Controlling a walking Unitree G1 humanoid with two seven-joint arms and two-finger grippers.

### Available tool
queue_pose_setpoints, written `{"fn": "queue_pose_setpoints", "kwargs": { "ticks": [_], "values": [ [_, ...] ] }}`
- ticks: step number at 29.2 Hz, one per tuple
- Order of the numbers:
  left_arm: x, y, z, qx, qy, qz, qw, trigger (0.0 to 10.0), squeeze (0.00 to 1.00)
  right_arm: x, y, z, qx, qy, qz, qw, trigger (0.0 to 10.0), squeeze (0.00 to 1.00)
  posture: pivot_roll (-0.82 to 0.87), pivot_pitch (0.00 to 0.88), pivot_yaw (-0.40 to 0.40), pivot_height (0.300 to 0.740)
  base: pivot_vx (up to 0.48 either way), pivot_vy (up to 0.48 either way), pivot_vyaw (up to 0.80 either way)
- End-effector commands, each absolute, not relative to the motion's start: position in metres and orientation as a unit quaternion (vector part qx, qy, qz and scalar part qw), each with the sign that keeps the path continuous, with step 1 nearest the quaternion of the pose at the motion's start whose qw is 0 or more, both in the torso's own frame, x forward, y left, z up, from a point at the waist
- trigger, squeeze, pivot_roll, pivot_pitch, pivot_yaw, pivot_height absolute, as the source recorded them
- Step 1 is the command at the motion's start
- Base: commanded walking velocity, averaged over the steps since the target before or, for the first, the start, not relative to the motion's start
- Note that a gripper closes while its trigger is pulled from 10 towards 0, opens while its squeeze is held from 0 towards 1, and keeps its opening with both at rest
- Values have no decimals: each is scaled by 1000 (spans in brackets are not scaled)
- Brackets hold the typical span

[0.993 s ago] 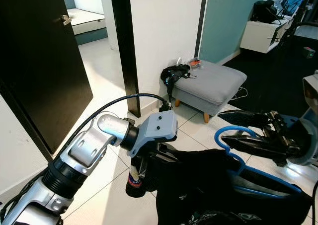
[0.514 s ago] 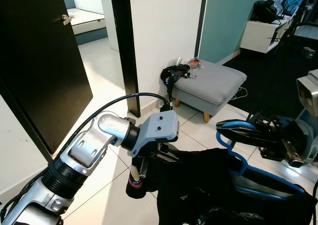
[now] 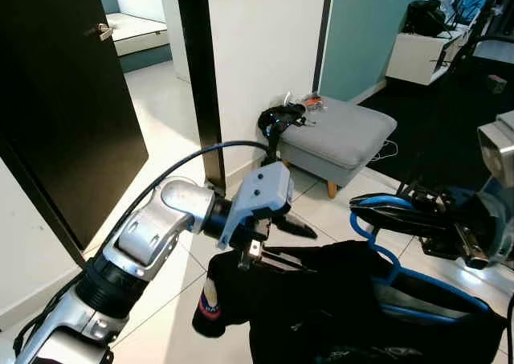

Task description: Hang hanger

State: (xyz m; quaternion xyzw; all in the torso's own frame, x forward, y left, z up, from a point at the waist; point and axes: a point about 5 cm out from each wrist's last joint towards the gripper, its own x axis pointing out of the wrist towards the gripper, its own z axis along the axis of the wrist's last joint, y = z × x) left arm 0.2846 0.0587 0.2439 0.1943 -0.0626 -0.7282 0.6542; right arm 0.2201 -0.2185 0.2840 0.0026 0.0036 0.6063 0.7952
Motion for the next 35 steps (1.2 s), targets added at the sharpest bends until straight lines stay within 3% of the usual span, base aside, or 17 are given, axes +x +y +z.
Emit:
{"fn": "queue_pose_setpoints", "kwargs": {
  "ticks": [1, 11, 18, 19, 35],
  "values": [
    [290, 68, 248, 189, -65, -720, 664, 10000, 1000, 218, -223, 291, -14, -8, 603, 798, 0, 0, 83, 0, 31, 740, 0, 0, 0],
    [299, 94, 257, 175, -66, -695, 694, 10000, 1000, 216, -254, 317, -62, -26, 558, 827, 0, 0, 83, 0, 33, 740, 0, 0, 0],
    [301, 89, 233, 167, -53, -679, 712, 10000, 1000, 210, -267, 346, -94, -66, 537, 836, 0, 0, 81, 0, 33, 740, 0, 0, 0],
    [303, 87, 230, 165, -54, -672, 720, 10000, 0, 210, -267, 349, -96, -69, 538, 834, 0, 0, 79, 0, 34, 740, 0, 0, 0],
    [329, 82, 213, 132, -49, -584, 799, 10000, 0, 206, -265, 357, -107, -79, 545, 828, 0, 0, 73, 0, 37, 740, 0, 0, 0]
  ]
}}
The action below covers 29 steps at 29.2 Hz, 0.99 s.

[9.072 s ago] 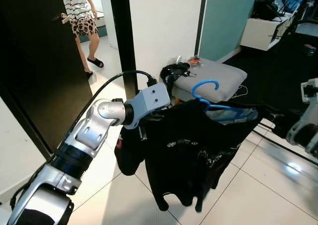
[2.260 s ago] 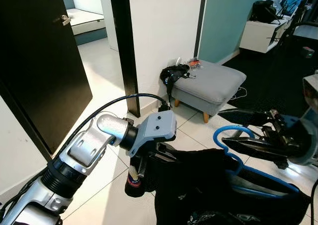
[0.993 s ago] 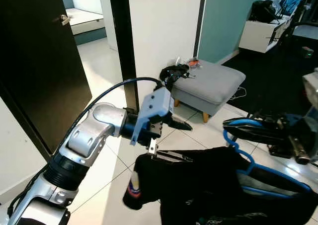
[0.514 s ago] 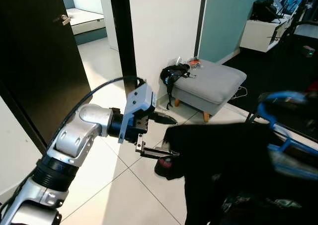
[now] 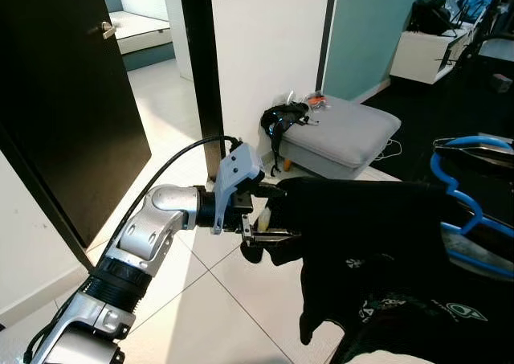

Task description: Hang hanger

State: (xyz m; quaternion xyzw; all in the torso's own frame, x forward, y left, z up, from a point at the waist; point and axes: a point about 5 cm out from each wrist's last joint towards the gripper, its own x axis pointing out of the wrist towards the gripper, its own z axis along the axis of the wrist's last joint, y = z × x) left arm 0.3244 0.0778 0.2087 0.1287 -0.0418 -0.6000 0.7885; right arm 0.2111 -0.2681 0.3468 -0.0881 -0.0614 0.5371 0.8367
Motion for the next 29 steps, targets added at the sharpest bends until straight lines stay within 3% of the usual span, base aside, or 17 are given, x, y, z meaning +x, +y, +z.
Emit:
{"fn": "queue_pose_setpoints", "kwargs": {
  "ticks": [1, 6, 14, 16, 19, 25, 29],
  "values": [
    [333, 87, 215, 130, -53, -569, 810, 10000, 0, 207, -266, 357, -106, -78, 546, 828, 0, 0, 73, 0, 37, 740, 0, 0, 0],
    [335, 105, 230, 112, -76, -556, 820, 10000, 0, 207, -269, 354, -103, -72, 542, 831, 0, 0, 74, 0, 36, 740, 0, 0, 0],
    [315, 118, 247, 75, -93, -620, 775, 10000, 0, 208, -270, 351, -99, -68, 540, 833, 0, 0, 83, 0, 33, 740, 0, 0, 0],
    [303, 114, 239, 64, -72, -659, 746, 10000, 0, 209, -269, 352, -99, -70, 540, 833, 0, 0, 83, 0, 33, 740, 0, 0, 0],
    [296, 111, 234, 59, -59, -679, 729, 10000, 0, 209, -269, 353, -99, -72, 541, 832, 0, 0, 83, 0, 33, 740, 0, 0, 0],
    [296, 96, 222, 56, -53, -670, 738, 10000, 0, 209, -265, 355, -100, -76, 549, 826, 0, 0, 76, 0, 33, 740, 0, 0, 0],
    [305, 90, 221, 51, -58, -636, 768, 10000, 0, 208, -265, 357, -100, -79, 553, 824, 0, 0, 73, 0, 33, 740, 0, 0, 0]
  ]
}}
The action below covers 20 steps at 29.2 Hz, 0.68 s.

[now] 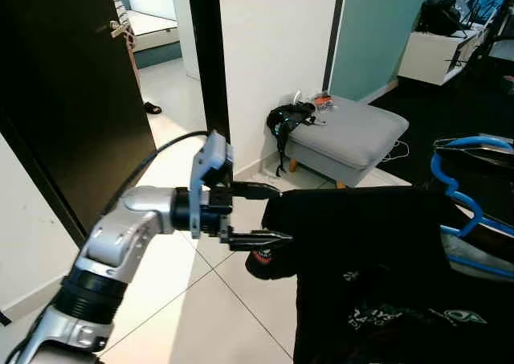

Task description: Hang hanger

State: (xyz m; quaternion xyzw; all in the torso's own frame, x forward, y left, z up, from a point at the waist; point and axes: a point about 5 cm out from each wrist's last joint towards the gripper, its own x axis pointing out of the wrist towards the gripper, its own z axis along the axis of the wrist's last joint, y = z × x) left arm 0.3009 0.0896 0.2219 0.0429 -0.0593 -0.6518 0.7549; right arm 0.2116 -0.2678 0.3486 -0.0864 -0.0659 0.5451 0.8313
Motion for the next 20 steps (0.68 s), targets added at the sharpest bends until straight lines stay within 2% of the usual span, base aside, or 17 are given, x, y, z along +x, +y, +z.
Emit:
{"fn": "queue_pose_setpoints", "kwargs": {
  "ticks": [1, 5, 10, 16, 20],
  "values": [
    [307, 89, 222, 49, -60, -627, 775, 10000, 0, 208, -265, 358, -100, -80, 554, 823, 0, 0, 73, 0, 33, 740, 0, 0, 0],
    [312, 88, 224, 42, -64, -612, 787, 10000, 0, 207, -264, 358, -99, -82, 556, 821, 0, 0, 72, 0, 34, 740, 0, 0, 0],
    [305, 85, 219, 41, -55, -634, 770, 10000, 0, 207, -263, 357, -97, -82, 557, 821, 0, 0, 74, 0, 36, 740, 0, 0, 0],
    [315, 96, 227, 20, -75, -601, 795, 10000, 0, 207, -263, 356, -95, -79, 558, 821, 0, 0, 70, 0, 35, 740, 0, 0, 0],
    [317, 101, 234, 6, -85, -595, 799, 10000, 0, 207, -263, 355, -95, -77, 558, 820, 0, 0, 71, 0, 35, 740, 0, 0, 0]
  ]
}}
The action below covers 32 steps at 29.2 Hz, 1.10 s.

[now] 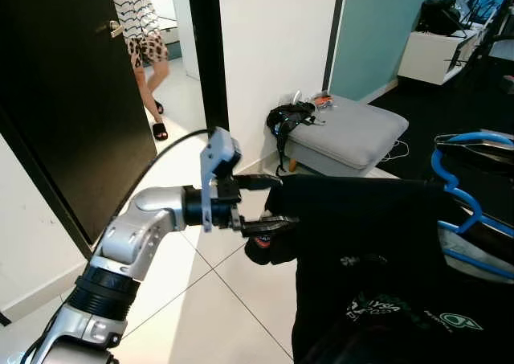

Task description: Hang hanger

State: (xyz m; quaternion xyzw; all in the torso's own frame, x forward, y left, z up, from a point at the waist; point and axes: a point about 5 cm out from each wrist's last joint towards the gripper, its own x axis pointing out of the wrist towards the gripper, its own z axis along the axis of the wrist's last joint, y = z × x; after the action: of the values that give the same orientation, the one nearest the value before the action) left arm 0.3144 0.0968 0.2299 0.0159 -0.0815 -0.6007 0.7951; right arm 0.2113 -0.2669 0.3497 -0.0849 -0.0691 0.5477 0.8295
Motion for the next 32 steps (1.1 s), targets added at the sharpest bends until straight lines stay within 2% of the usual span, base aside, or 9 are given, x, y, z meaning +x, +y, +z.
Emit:
{"fn": "queue_pose_setpoints", "kwargs": {
  "ticks": [1, 9, 14, 18, 22, 26, 29, 32],
  "values": [
    [316, 103, 238, -9, -95, -599, 795, 10000, 0, 207, -263, 355, -94, -77, 559, 820, 0, 0, 73, 0, 34, 740, 0, 0, 0],
    [310, 101, 239, -38, -101, -613, 783, 10000, 0, 208, -261, 354, -93, -77, 564, 817, 0, 0, 76, 0, 35, 740, 0, 0, 0],
    [301, 92, 226, -50, -75, -641, 763, 10000, 0, 207, -260, 356, -95, -80, 565, 816, 0, 0, 73, 0, 33, 740, 0, 0, 0],
    [302, 89, 215, -50, -60, -634, 770, 10000, 0, 205, -258, 359, -99, -85, 570, 811, 0, 0, 71, 0, 35, 740, 0, 0, 0],
    [309, 88, 206, -53, -50, -607, 791, 10000, 0, 202, -253, 363, -100, -94, 579, 804, 0, 0, 68, 0, 37, 740, 0, 0, 0],
    [309, 88, 206, -53, -49, -606, 792, 10000, 0, 201, -253, 363, -100, -94, 580, 803, 0, 0, 68, 0, 37, 740, 0, 0, 0],
    [314, 92, 202, -59, -45, -587, 806, 10000, 0, 200, -252, 364, -100, -97, 582, 801, 0, 0, 66, 0, 38, 740, 0, 0, 0],
    [313, 94, 199, -59, -37, -591, 804, 10000, 0, 200, -253, 365, -100, -98, 580, 803, 0, 0, 68, 0, 40, 740, 0, 0, 0]
  ]
}}
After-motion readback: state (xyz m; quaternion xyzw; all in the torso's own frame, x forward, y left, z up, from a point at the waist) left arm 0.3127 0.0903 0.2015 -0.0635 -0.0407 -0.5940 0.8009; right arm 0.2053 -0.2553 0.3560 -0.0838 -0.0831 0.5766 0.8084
